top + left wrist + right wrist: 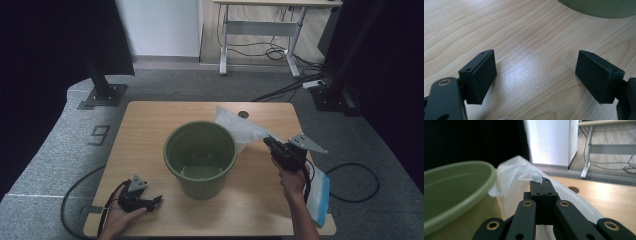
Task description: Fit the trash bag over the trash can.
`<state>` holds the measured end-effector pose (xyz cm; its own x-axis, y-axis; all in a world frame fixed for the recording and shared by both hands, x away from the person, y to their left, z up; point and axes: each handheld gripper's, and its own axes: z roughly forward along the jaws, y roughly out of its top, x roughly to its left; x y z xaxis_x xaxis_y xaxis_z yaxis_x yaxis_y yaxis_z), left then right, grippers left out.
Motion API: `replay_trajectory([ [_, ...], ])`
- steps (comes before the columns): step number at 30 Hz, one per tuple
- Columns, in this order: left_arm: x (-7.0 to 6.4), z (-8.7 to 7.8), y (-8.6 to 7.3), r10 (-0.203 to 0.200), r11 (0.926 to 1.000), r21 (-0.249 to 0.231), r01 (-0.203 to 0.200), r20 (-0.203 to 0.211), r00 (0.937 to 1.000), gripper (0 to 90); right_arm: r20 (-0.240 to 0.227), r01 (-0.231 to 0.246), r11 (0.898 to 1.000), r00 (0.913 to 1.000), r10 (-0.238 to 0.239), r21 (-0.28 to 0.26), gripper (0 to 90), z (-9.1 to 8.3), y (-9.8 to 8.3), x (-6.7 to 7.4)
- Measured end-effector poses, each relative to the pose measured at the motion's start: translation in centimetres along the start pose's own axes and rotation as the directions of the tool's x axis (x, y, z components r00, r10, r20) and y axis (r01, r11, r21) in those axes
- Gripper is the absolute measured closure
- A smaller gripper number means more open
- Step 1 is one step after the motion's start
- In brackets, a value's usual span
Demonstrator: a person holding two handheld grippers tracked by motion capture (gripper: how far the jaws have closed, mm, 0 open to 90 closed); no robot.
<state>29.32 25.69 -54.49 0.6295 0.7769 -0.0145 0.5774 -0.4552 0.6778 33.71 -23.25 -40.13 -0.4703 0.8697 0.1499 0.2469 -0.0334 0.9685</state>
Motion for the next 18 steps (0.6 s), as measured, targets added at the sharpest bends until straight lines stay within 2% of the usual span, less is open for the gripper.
replay_trajectory([
  [8,0.0,0.0,0.0,-0.004,1.0,0.0,0.004,-0.003,1.0,16.7,0.006,0.006,0.998,1.0,-0.005,-0.066,88.6,-1.5,1.9,0.3],
  [10,0.0,0.0,0.0,-0.004,1.0,0.0,0.004,-0.004,1.0,16.6,0.016,0.022,0.996,0.9997,-0.021,-0.084,88.6,-1.9,2.5,0.5],
  [13,0.0,0.0,0.0,-0.005,1.0,0.001,0.005,-0.003,1.0,16.6,0.026,0.038,0.991,0.9991,-0.035,-0.128,88.6,-2.8,4.1,1.0],
  [14,0.0,0.0,0.0,-0.005,1.0,0.001,0.005,-0.003,1.0,16.6,0.026,0.038,0.991,0.9991,-0.035,-0.128,88.6,-2.8,4.1,1.0],
  [18,0.0,0.0,0.0,-0.005,1.0,0.001,0.005,-0.003,1.0,16.6,0.016,0.022,0.984,0.9997,-0.019,-0.177,88.6,-3.6,5.7,1.2],
])
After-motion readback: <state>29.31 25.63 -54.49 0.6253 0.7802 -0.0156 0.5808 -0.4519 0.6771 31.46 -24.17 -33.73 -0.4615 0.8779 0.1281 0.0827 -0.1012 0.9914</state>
